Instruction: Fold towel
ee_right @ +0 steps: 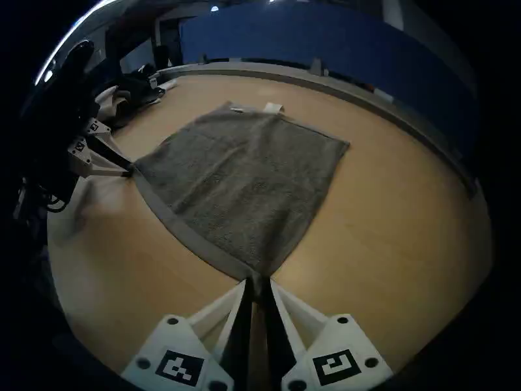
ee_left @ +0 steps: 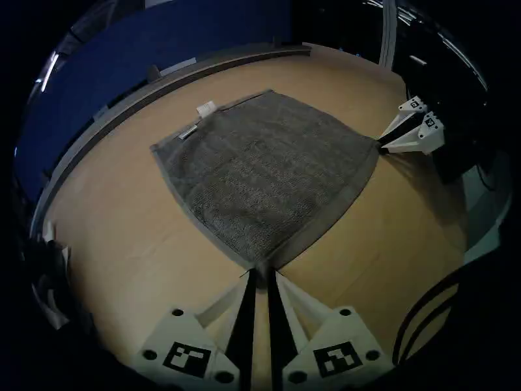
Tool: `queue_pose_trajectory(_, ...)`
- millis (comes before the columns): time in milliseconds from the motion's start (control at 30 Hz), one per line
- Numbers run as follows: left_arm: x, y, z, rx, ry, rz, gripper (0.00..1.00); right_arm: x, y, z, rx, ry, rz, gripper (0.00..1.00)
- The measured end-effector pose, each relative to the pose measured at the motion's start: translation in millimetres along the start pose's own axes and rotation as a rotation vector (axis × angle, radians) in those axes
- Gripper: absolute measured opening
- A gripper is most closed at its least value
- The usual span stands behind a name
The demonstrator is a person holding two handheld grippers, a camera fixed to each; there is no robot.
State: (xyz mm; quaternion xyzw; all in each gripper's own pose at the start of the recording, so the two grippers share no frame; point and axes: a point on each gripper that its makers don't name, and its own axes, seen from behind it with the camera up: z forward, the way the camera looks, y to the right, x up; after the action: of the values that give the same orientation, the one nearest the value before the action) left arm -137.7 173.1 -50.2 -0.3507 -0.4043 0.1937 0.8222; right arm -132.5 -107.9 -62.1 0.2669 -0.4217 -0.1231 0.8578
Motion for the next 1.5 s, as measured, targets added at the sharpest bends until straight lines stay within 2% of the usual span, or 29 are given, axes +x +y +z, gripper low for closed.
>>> queue_pose_trajectory(200,-0.1,1.3,-2.7,-0.005,-0.011,-0.011,0.12,3.5,-0.1,-2.7,-0.003,0.005,0.009,0.10)
queue_pose_trajectory(400,4.9,3.8,-9.9,0.000,-0.001,-0.034,0.12,14.3,1.4,-14.2,-0.016,0.023,0.008,0.10)
queue_pose_trajectory(667,17.0,7.8,-30.3,0.015,0.018,-0.059,0.11,28.2,1.0,-34.8,-0.021,0.047,0.012,0.10)
queue_pose_trajectory(1000,30.8,12.2,-57.1,0.033,0.021,-0.073,0.11,44.9,-4.6,-69.9,-0.022,0.079,0.008,0.10)
queue_pose_trajectory(1500,50.4,26.6,-95.8,0.041,0.022,-0.109,0.11,56.1,-5.6,-111.2,-0.028,0.088,0.020,0.10)
